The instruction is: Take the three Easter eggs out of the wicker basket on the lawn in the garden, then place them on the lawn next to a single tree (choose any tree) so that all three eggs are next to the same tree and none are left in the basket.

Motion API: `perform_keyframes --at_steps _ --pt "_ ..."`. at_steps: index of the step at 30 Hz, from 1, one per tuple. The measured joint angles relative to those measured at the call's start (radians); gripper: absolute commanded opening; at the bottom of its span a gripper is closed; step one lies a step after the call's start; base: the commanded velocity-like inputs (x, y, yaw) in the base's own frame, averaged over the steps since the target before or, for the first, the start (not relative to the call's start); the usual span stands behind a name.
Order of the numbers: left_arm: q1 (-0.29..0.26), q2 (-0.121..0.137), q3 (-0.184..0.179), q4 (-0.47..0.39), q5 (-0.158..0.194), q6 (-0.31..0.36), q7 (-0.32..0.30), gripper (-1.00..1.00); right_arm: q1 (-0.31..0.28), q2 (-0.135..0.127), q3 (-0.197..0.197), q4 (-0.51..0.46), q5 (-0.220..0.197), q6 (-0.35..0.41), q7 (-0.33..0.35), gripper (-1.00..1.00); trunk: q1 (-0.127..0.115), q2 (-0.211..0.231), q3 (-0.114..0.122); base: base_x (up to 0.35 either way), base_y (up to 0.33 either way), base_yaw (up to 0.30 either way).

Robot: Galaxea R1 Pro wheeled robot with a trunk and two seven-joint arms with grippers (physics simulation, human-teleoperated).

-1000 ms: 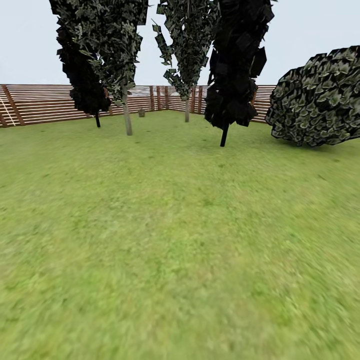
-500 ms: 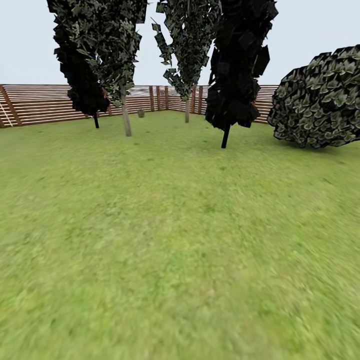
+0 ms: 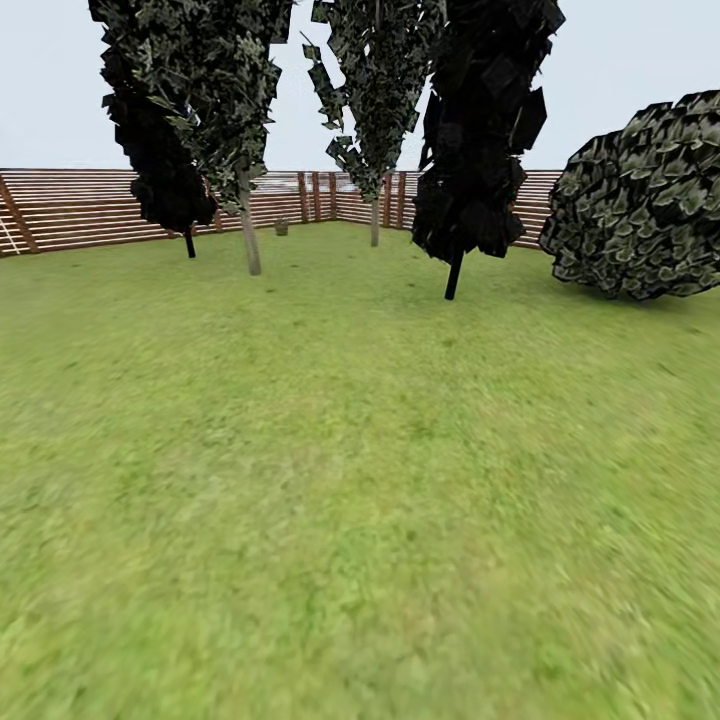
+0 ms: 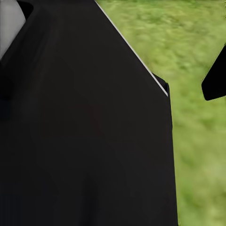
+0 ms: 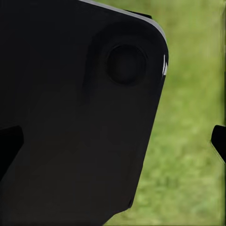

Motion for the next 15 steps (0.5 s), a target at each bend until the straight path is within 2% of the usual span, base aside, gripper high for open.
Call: perform_keyframes --at_steps 15 --pt "0.000 0.000 0.000 0.000 0.000 0.000 0.000 1.00 0.000 -0.002 0.000 0.001 0.001 0.002 0.000 1.00 0.000 0.000 0.000 0.331 0.000 0.000"
